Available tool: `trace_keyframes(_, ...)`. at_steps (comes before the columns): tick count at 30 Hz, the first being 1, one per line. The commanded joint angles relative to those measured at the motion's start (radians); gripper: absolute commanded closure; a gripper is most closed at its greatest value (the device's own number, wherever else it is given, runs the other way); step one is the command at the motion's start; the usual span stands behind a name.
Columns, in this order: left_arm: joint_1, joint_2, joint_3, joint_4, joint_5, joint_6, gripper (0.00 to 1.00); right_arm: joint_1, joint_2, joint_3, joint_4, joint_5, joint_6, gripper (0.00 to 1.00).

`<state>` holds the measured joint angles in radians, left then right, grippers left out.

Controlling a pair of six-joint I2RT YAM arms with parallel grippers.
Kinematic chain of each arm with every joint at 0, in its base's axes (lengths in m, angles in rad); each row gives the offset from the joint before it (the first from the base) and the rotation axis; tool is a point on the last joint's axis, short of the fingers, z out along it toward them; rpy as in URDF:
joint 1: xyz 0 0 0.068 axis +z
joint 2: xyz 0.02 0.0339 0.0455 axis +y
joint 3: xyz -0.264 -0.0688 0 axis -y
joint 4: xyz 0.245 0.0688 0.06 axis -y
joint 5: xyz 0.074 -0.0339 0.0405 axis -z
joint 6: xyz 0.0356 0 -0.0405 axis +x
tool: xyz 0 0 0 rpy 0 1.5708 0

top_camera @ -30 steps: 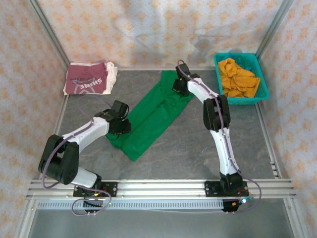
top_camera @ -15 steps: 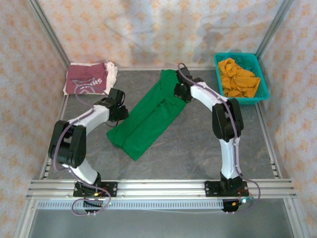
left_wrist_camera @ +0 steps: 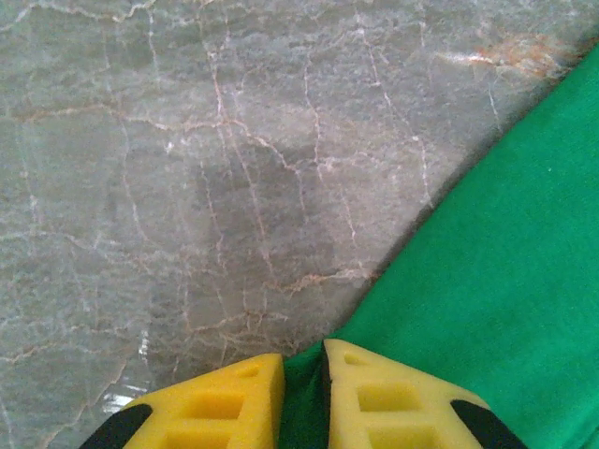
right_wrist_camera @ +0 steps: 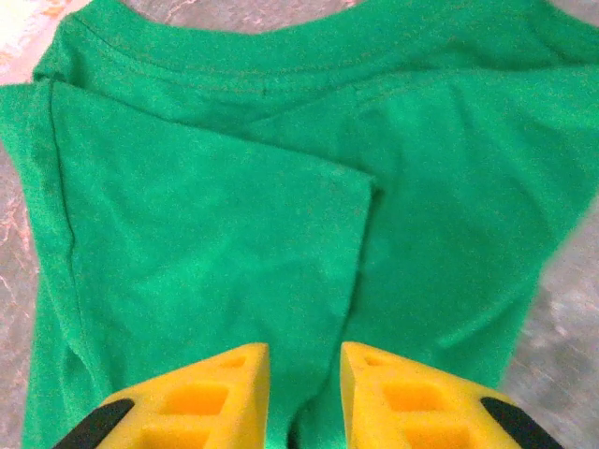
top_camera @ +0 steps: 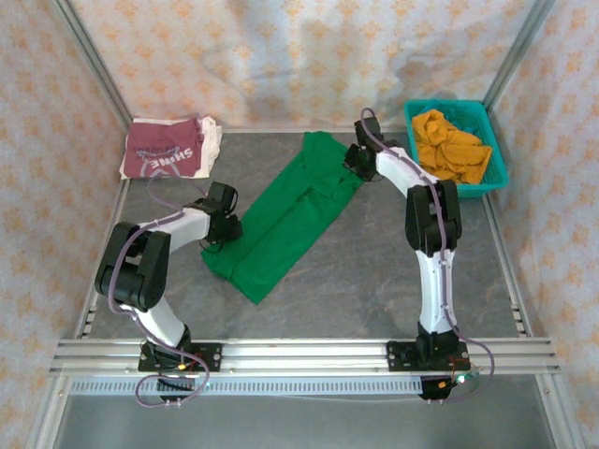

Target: Fold and stack the t-shirts

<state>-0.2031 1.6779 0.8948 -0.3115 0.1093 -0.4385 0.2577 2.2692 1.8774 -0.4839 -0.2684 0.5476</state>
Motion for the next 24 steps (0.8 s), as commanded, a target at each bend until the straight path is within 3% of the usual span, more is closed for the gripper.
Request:
trace_keyframes(1,-0.013,-0.026,-0.08,-0.041,-0.027,-0.044,0.81,-0.004,0.07,0.08,-0.04,-0.066,0.03,0.71)
trace_keyframes(12,-0.09,-0.143,-0.217,-0.056,-0.026,-0.2,0.81,-0.009,0.044,-0.026,0.067,-0.127,0.13,0.69)
trace_keyframes(24,-0.109,-0.098,-0.194,-0.038,-0.04,-0.198,0.82,-0.01,0.129,0.008,0.165,-0.249,0.173,0.69)
